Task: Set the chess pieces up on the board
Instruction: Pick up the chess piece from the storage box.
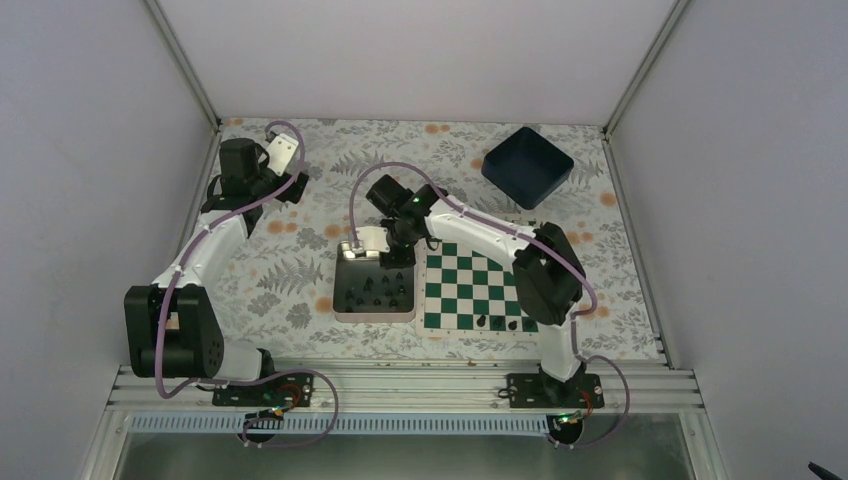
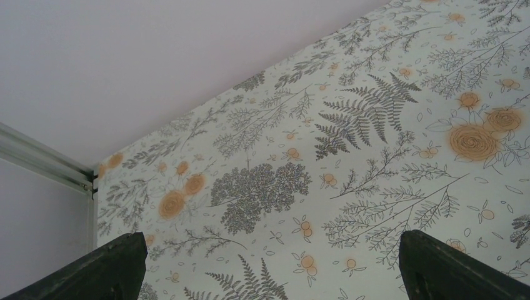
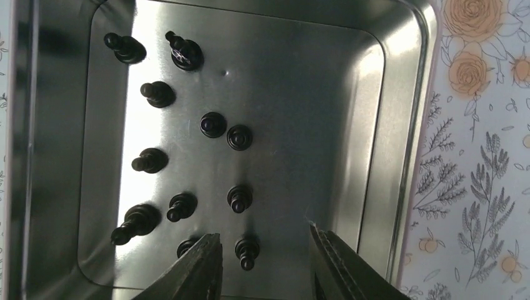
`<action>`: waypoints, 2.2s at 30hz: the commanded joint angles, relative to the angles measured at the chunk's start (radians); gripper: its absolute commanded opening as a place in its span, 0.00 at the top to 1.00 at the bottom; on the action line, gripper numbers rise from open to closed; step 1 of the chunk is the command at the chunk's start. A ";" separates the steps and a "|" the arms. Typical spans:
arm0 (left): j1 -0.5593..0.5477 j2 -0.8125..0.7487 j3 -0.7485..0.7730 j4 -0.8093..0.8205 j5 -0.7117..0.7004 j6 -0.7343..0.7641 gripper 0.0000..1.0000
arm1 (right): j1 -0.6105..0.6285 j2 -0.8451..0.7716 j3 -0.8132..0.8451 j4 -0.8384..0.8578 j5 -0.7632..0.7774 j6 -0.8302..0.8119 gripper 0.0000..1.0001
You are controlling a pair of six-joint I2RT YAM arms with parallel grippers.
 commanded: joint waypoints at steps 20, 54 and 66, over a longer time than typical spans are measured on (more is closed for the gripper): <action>-0.002 -0.018 0.005 0.005 0.018 0.011 0.00 | 0.050 -0.060 -0.194 -0.027 0.061 0.079 0.67; 0.000 -0.027 -0.001 0.007 0.031 0.016 0.00 | 0.054 0.058 -0.101 -0.064 0.068 0.064 0.78; 0.001 -0.026 -0.003 0.011 0.030 0.017 0.00 | 0.058 -0.020 -0.061 -0.075 0.041 0.085 0.93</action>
